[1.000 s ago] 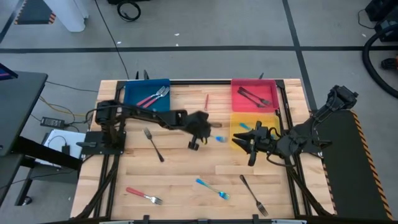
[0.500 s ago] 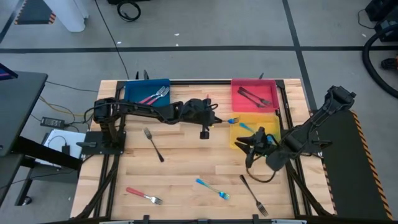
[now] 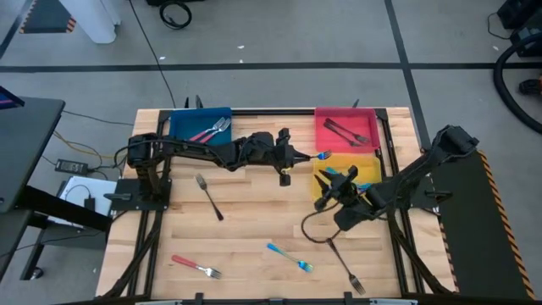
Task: Sort silverware by color (type)
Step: Put the top blue fork into the yellow bin
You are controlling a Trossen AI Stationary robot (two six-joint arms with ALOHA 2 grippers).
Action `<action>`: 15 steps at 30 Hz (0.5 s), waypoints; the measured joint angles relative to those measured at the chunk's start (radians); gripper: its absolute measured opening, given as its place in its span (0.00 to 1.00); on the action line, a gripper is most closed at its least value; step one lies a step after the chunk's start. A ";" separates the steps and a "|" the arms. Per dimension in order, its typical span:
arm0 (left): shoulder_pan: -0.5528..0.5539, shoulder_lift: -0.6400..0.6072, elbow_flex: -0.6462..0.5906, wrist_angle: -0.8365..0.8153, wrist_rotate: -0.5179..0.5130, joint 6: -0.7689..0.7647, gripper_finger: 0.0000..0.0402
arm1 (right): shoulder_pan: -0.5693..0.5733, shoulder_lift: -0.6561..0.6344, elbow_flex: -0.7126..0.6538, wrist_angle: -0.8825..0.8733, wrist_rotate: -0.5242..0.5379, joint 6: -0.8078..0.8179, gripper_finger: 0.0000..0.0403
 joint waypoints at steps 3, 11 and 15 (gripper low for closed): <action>-0.004 0.000 0.000 0.011 0.000 0.008 0.02 | -0.035 0.019 0.000 0.020 0.006 -0.017 0.27; -0.016 0.000 0.000 0.026 0.000 0.033 0.02 | -0.072 0.041 0.000 0.187 0.068 -0.207 0.27; -0.015 0.000 0.000 0.026 0.000 0.034 0.02 | -0.066 0.020 0.000 0.271 0.117 -0.303 0.27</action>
